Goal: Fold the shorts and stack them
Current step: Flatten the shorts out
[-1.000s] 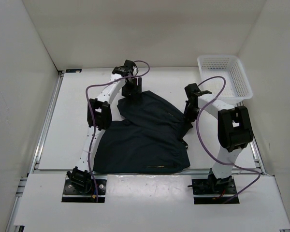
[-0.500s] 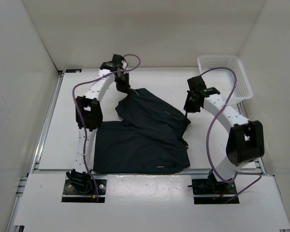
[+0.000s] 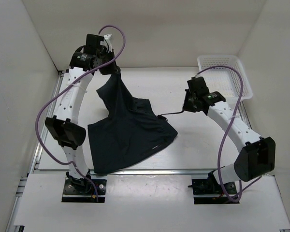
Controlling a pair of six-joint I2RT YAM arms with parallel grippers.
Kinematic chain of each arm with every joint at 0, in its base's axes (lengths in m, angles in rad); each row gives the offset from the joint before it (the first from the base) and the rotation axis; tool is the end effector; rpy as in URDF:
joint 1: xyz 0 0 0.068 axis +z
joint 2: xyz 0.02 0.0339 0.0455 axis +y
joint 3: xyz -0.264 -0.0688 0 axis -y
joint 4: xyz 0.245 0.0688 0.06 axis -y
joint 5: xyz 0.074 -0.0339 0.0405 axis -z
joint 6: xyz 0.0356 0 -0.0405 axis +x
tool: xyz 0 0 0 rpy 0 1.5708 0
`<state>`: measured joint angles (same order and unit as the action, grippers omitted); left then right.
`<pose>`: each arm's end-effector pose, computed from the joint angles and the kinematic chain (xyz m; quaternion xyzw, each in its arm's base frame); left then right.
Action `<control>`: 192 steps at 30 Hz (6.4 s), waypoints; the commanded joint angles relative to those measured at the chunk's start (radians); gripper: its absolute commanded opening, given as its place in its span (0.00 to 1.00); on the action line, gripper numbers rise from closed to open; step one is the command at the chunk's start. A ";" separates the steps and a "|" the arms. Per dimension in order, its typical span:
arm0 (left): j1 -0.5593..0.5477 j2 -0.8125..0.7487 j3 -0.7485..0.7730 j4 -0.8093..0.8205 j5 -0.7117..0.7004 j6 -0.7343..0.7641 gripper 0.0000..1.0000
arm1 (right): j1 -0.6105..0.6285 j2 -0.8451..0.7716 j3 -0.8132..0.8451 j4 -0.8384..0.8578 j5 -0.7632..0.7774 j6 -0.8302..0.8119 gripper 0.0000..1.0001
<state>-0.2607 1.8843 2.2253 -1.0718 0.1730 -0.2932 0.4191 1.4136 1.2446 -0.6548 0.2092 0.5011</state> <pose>0.3786 -0.1073 0.4303 0.0204 0.9101 -0.1870 0.3692 0.2809 0.1170 0.3123 0.0760 0.9236 0.0740 0.3683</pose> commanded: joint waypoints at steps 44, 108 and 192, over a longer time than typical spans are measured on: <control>0.259 -0.045 -0.343 -0.037 0.031 0.054 0.10 | 0.136 1.066 0.977 -0.059 -0.211 -0.076 0.00; 0.262 0.395 -0.240 0.072 0.023 -0.104 0.18 | -0.016 0.122 -0.067 0.073 0.059 -0.016 0.42; 0.313 -0.345 -1.077 0.102 -0.030 -0.276 1.00 | -0.029 -0.216 -0.594 0.198 -0.084 0.445 0.79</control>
<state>0.0380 1.6909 1.2675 -0.9516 0.1642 -0.5198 0.3878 1.2366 0.6128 -0.4198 0.0555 0.9363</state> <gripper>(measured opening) 0.998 0.782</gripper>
